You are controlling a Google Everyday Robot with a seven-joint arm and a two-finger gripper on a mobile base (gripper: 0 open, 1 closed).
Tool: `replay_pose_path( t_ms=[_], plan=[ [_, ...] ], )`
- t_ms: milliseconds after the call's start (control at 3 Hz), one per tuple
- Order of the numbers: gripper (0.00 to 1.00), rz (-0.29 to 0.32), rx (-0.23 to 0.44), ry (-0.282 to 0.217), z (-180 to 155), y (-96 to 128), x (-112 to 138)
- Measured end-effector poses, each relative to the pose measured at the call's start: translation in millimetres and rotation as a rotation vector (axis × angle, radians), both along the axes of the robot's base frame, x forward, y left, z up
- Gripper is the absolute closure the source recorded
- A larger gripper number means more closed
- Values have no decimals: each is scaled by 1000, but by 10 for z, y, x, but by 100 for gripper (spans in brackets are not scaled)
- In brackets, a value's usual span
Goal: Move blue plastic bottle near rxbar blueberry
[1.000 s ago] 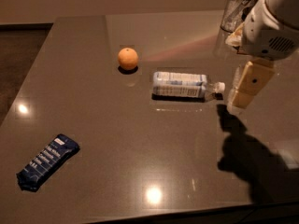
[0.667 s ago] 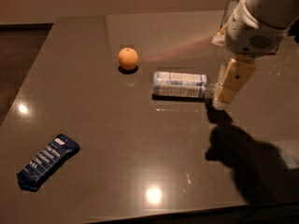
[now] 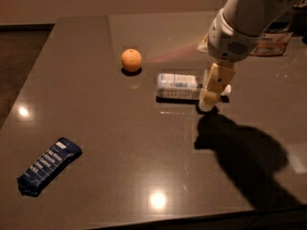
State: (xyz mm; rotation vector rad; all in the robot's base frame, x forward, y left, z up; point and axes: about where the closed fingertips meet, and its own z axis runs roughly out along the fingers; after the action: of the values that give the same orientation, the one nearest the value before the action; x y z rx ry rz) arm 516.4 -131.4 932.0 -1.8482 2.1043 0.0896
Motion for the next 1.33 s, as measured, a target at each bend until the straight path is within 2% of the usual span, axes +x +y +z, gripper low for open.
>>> replay_pose_path(
  t_ms=[333,1000,1333],
  plan=[
    [0,20,-7,16,-175,70,123],
    [0,20,-48,43,-470,-3,309],
    [16,7,-65,62,-590,-62,383]
  ],
)
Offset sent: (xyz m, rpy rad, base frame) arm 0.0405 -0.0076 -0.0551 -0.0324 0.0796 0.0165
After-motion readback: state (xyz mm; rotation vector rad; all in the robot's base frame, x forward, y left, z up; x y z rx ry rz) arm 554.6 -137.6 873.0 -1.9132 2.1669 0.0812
